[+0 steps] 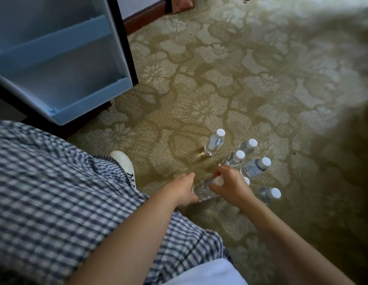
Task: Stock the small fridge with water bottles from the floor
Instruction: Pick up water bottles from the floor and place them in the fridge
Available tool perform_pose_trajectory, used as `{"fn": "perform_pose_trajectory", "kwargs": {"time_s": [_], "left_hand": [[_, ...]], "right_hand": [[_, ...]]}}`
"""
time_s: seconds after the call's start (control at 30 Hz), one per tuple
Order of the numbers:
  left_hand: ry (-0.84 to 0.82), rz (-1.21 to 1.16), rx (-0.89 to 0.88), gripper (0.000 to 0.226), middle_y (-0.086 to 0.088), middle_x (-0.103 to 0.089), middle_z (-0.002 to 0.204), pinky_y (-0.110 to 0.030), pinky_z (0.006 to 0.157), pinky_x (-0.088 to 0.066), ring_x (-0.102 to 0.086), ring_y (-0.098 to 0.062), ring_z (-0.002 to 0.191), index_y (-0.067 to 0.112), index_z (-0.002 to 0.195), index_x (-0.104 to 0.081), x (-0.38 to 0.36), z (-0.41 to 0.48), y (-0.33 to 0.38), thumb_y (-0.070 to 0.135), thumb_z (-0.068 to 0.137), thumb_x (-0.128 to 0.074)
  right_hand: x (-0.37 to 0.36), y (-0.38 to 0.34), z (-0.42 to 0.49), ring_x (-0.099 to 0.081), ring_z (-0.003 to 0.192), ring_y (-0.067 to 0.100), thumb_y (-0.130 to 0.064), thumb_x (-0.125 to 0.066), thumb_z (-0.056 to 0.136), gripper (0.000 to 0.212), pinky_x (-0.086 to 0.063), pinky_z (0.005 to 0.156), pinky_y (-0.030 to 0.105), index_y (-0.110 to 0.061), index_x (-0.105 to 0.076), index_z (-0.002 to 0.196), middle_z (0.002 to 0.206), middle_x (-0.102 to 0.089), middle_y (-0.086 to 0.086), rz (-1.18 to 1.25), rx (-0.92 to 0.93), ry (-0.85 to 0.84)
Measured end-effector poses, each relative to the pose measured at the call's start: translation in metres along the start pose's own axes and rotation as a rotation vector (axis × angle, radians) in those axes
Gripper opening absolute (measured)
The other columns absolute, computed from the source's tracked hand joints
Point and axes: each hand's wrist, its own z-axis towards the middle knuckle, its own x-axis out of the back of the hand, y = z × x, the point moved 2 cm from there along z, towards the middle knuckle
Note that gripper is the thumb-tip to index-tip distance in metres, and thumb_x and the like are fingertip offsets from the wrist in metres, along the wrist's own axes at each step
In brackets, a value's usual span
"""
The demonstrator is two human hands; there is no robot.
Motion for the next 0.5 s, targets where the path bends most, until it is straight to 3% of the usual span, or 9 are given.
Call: {"fn": "perform_pose_trajectory", "kwargs": {"time_s": [0.07, 0.2, 0.3, 0.4, 0.5], "left_hand": [[0.033, -0.038, -0.001, 0.072, -0.006, -0.035, 0.148, -0.045, 0.108, -0.038, -0.037, -0.027, 0.134, 0.021, 0.145, -0.025, 0.000, 0.003, -0.002, 0.021, 0.085, -0.064], [0.101, -0.069, -0.084, 0.067, -0.005, -0.044, 0.141, -0.039, 0.102, -0.042, -0.046, -0.027, 0.127, 0.018, 0.139, -0.035, 0.013, 0.002, 0.003, 0.025, 0.081, -0.069], [0.239, -0.242, -0.237, 0.068, -0.002, -0.048, 0.135, -0.044, 0.100, -0.045, -0.050, -0.025, 0.124, 0.019, 0.136, -0.040, 0.032, -0.007, 0.004, 0.027, 0.077, -0.074], [0.442, -0.432, -0.329, 0.055, 0.003, -0.066, 0.110, -0.044, 0.087, -0.053, -0.064, -0.017, 0.100, 0.022, 0.117, -0.055, 0.050, -0.019, 0.002, 0.030, 0.068, -0.081], [0.526, -0.448, -0.379, 0.058, 0.009, -0.069, 0.101, -0.041, 0.081, -0.057, -0.067, -0.010, 0.092, 0.026, 0.110, -0.058, 0.072, -0.034, 0.004, 0.048, 0.061, -0.079]], "right_hand": [[0.021, -0.020, 0.001, -0.051, 0.076, 0.018, -0.014, -0.068, 0.075, 0.012, -0.038, 0.060, 0.023, -0.011, -0.058, 0.082, 0.084, -0.054, -0.001, 0.025, 0.080, 0.023], [0.056, -0.059, 0.003, -0.054, 0.075, 0.019, -0.013, -0.068, 0.074, 0.011, -0.045, 0.066, 0.033, -0.012, -0.061, 0.082, 0.082, -0.057, -0.001, 0.061, 0.220, 0.079], [0.084, -0.090, 0.006, -0.054, 0.074, 0.016, -0.013, -0.069, 0.076, 0.011, -0.043, 0.064, 0.028, -0.013, -0.062, 0.084, 0.082, -0.059, -0.002, 0.103, 0.293, 0.145], [0.109, -0.111, 0.011, -0.051, 0.064, 0.005, -0.015, -0.072, 0.076, 0.017, -0.043, 0.059, 0.019, -0.020, -0.062, 0.089, 0.077, -0.059, -0.009, 0.196, 0.313, 0.204], [0.128, -0.132, 0.020, -0.056, 0.064, 0.003, -0.019, -0.073, 0.077, 0.018, -0.045, 0.057, 0.013, -0.025, -0.063, 0.090, 0.076, -0.061, -0.013, 0.307, 0.352, 0.284]]}}
